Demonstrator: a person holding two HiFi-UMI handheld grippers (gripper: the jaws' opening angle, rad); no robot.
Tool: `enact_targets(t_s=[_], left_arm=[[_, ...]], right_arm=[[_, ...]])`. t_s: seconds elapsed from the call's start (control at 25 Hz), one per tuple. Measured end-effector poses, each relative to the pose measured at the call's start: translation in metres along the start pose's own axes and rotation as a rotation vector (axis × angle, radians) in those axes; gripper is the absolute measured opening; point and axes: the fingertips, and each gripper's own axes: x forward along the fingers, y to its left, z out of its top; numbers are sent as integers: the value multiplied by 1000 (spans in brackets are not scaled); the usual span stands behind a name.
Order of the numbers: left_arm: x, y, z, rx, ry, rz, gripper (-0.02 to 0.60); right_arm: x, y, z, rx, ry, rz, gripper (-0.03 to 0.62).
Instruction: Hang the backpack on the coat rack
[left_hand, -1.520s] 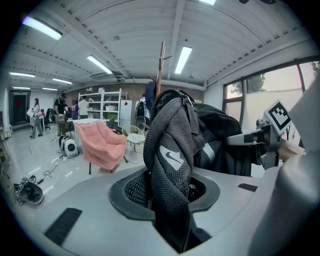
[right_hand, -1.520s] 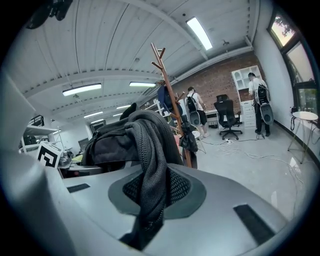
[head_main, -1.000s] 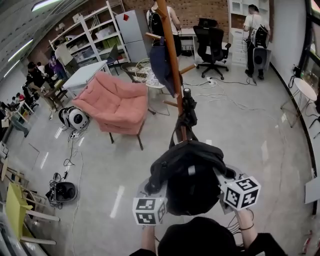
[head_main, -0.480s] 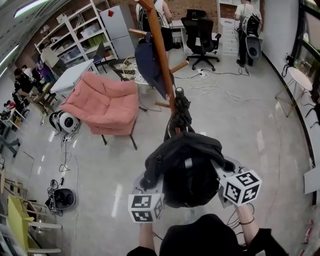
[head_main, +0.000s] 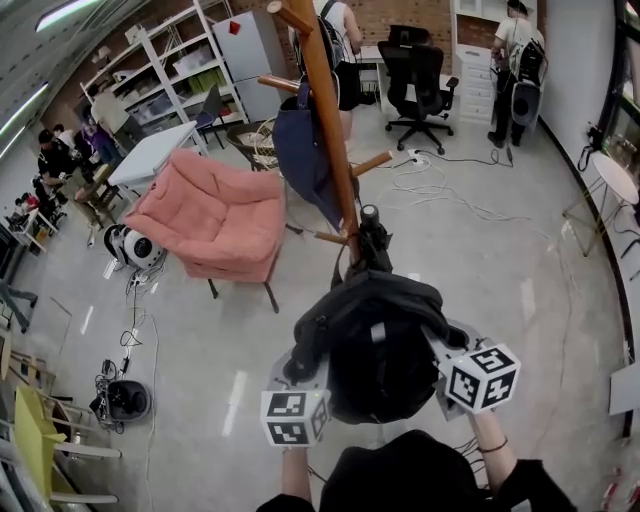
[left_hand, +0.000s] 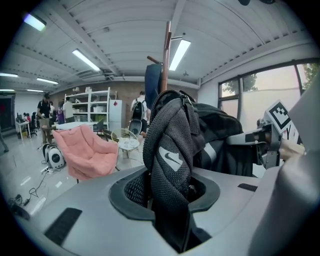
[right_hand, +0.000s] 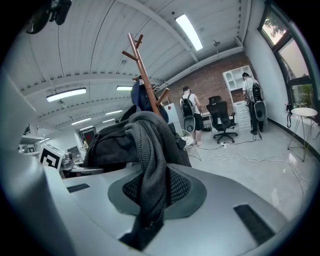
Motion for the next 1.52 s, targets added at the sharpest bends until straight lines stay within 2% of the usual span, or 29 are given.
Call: enact_targets(t_s=[0.32, 0.68, 1.52], left_arm=[[37, 12, 14, -22, 9, 44, 140], [69, 25, 10, -52, 39, 87, 140], [130, 44, -24, -61, 179, 44, 140]], right_arm=[[38, -25, 18, -7, 17, 53, 41], [77, -45, 21, -18, 62, 104, 41], [131, -78, -5, 38, 98, 56, 41]])
